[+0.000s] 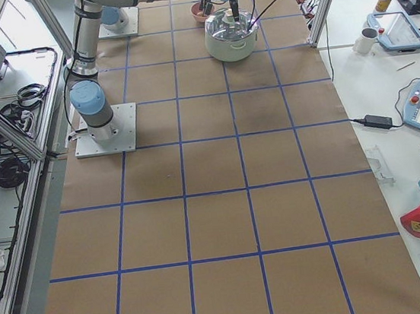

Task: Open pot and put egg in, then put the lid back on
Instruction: 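Grasp the brown egg with the left gripper while the right gripper grasps the lid knob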

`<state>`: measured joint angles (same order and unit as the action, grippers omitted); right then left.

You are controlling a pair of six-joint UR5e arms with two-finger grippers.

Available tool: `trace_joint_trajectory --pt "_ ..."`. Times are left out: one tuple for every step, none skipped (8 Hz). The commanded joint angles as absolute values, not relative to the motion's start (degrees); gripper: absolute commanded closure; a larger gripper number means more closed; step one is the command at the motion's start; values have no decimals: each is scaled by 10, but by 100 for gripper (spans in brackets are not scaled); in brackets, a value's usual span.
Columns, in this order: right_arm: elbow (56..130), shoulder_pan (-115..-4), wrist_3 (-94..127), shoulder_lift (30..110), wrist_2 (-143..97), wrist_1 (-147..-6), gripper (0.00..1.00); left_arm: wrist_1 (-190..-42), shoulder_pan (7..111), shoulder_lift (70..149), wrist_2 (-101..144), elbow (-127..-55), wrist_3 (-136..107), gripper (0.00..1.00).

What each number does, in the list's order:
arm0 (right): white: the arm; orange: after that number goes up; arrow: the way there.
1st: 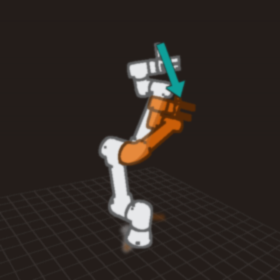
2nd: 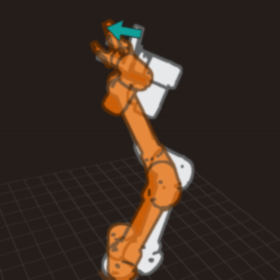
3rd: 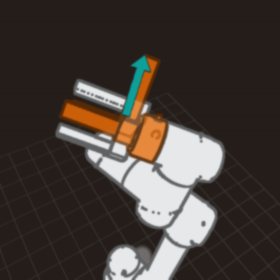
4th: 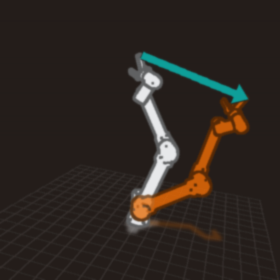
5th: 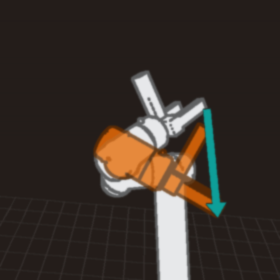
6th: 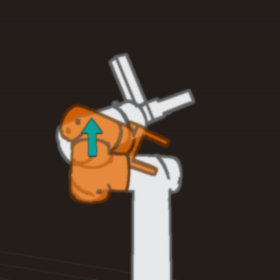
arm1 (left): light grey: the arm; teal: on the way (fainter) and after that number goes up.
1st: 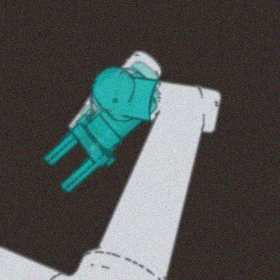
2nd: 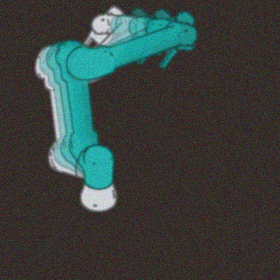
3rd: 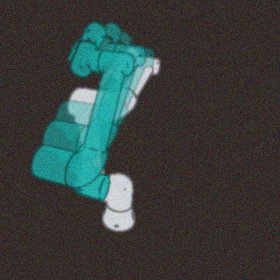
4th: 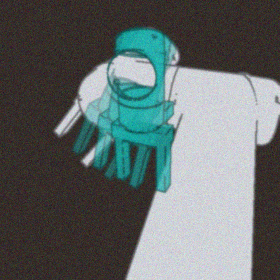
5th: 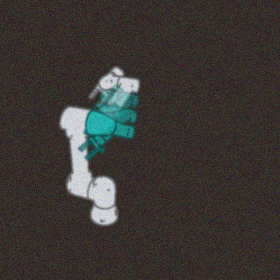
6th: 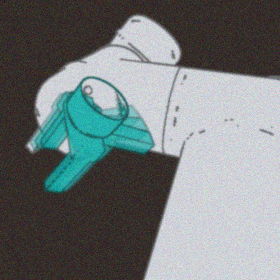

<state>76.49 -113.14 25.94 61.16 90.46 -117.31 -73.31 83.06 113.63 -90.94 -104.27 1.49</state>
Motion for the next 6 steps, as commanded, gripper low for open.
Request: trace_joint_trajectory --pt "766 -1150 270 600 904 -1172 0 -733 831 1139 -910 -1042 15 23" --pt "766 -1150 268 601 904 -1170 0 -733 831 1139 -909 -1039 15 32" --pt "767 -1150 261 602 905 -1170 0 -733 831 1139 -908 -1037 14 51" --pt "768 -1150 256 604 908 -1165 0 -733 831 1139 -907 -1036 14 65" --pt "770 -1150 252 608 911 -1161 0 -733 831 1139 -906 -1035 14 69" --pt "771 -1150 248 608 913 -1155 2 -733 831 1139 -906 -1034 15 72"
